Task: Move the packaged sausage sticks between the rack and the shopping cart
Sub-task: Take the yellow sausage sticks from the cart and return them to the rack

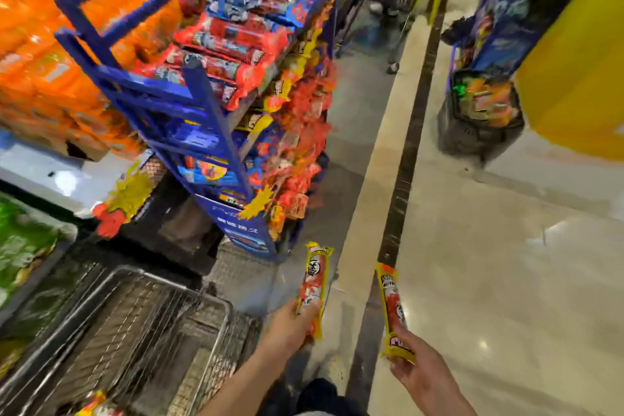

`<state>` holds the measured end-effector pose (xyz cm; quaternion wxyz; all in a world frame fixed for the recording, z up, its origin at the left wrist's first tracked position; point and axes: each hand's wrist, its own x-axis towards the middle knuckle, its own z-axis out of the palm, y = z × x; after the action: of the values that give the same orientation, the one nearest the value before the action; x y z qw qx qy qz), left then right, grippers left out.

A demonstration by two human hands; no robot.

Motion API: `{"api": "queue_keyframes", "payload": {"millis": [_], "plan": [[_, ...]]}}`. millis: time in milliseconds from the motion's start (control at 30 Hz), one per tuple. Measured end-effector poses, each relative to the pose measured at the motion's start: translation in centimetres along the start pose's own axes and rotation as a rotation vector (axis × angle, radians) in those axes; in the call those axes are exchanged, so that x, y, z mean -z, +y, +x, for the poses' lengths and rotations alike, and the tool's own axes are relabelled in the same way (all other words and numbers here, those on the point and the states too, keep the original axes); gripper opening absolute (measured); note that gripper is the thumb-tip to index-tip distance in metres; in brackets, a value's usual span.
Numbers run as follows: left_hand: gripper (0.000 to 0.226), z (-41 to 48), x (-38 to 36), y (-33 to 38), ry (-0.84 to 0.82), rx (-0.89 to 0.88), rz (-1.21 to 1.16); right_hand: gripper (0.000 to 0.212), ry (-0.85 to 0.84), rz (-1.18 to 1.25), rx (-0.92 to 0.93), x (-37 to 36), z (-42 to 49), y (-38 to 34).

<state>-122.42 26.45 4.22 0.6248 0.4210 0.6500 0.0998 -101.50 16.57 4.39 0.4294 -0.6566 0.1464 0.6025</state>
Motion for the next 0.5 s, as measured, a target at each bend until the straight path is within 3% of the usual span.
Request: {"api": "queue_keyframes", "payload": {"millis": [100, 300, 433, 500], "plan": [[0.027, 0.9, -2.0, 3.8, 0.008, -0.062, -0.087, 0.016, -0.015, -0.057, 0.043, -0.6, 0.6, -4.0], [0.011, 2.2, -1.6, 11.5, 0.245, -0.206, -0.381, 0.035, -0.277, -0.188, 0.190, -6.5, 0.8, -12.9], [0.007, 3.2, -0.6, 16.0, 0.356, -0.286, -0.579, 0.044, -0.413, -0.412, 0.310, -12.3, 0.5, -19.5], [0.005, 4.4, -0.6, 17.6, 0.407, -0.287, -0.612, 0.038, -0.467, -0.491, 0.350, -15.5, 0.9, -22.8]]}}
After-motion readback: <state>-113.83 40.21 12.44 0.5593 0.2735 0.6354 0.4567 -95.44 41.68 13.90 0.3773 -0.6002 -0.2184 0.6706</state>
